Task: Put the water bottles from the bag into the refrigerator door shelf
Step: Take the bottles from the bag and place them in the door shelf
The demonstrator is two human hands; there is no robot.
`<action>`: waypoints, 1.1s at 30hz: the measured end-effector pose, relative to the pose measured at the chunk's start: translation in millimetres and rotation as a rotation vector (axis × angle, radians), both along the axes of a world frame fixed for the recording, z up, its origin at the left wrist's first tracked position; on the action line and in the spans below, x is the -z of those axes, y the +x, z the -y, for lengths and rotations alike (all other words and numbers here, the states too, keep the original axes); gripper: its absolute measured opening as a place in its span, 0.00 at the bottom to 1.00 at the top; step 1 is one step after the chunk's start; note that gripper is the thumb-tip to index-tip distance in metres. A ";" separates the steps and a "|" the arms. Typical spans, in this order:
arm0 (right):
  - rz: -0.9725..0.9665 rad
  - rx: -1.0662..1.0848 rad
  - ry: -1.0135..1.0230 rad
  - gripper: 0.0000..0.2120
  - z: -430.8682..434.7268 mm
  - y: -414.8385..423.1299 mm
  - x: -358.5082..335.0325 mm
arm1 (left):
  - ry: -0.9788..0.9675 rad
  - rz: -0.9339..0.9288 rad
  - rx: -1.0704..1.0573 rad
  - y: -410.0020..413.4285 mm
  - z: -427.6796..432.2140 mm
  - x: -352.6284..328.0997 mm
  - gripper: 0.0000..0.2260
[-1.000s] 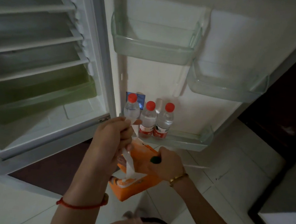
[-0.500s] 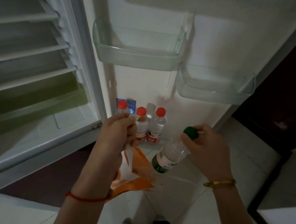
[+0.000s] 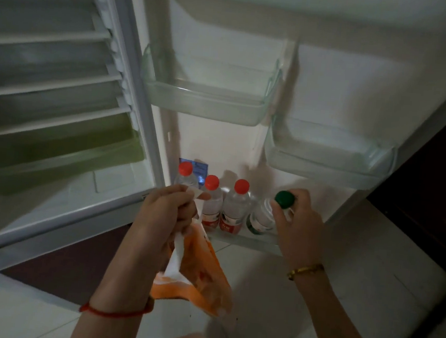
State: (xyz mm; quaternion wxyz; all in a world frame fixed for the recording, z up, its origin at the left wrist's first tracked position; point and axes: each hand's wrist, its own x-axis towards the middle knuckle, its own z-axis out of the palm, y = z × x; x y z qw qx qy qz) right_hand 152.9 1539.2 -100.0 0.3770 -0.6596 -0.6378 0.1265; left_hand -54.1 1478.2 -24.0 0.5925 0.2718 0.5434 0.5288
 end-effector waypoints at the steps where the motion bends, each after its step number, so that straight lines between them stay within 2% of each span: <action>1: 0.007 -0.002 -0.009 0.13 -6.4 1.2 7.2 | -0.004 -0.006 -0.002 2.0 -0.1 -0.4 0.16; 6: 0.050 -0.033 -0.082 0.14 -26.7 5.1 33.5 | -0.015 -0.044 -0.009 11.5 3.3 -2.3 0.14; 10: 0.076 -0.047 -0.091 0.16 -30.6 5.4 37.9 | -0.030 -0.021 -0.032 20.3 7.0 -3.3 0.23; 13: 0.127 -0.058 -0.147 0.18 -35.8 5.1 37.1 | -0.036 -0.025 -0.029 27.6 9.8 -3.9 0.18; 15: 0.143 -0.103 -0.180 0.20 -38.8 3.7 34.3 | -0.040 -0.028 -0.035 32.0 12.5 -4.1 0.20; 19: -0.037 -0.183 -0.136 0.22 -27.5 3.7 24.7 | -0.031 -0.046 -0.036 40.3 18.1 -6.3 0.13; 21: -0.042 -0.181 -0.077 0.15 -10.9 10.6 25.3 | -0.022 -0.051 -0.033 43.2 20.5 -6.3 0.12; 23: 0.035 -0.218 -0.215 0.10 9.7 20.9 33.7 | -0.021 -0.051 -0.040 45.7 23.4 -7.6 0.13; 26: 0.256 -0.378 -0.660 0.13 37.6 30.0 57.0 | -0.014 -0.048 -0.058 51.7 27.8 -10.0 0.15; 28: 0.315 -0.508 -0.865 0.14 50.9 29.5 75.3 | 0.004 -0.041 -0.062 56.8 30.6 -11.1 0.21; 30: 0.389 -0.587 -1.003 0.14 63.4 23.7 84.2 | 0.015 -0.041 -0.064 61.7 33.7 -12.8 0.28; 33: 0.457 -0.632 -1.053 0.24 76.9 17.8 88.0 | 0.024 -0.026 -0.071 67.3 38.3 -15.3 0.27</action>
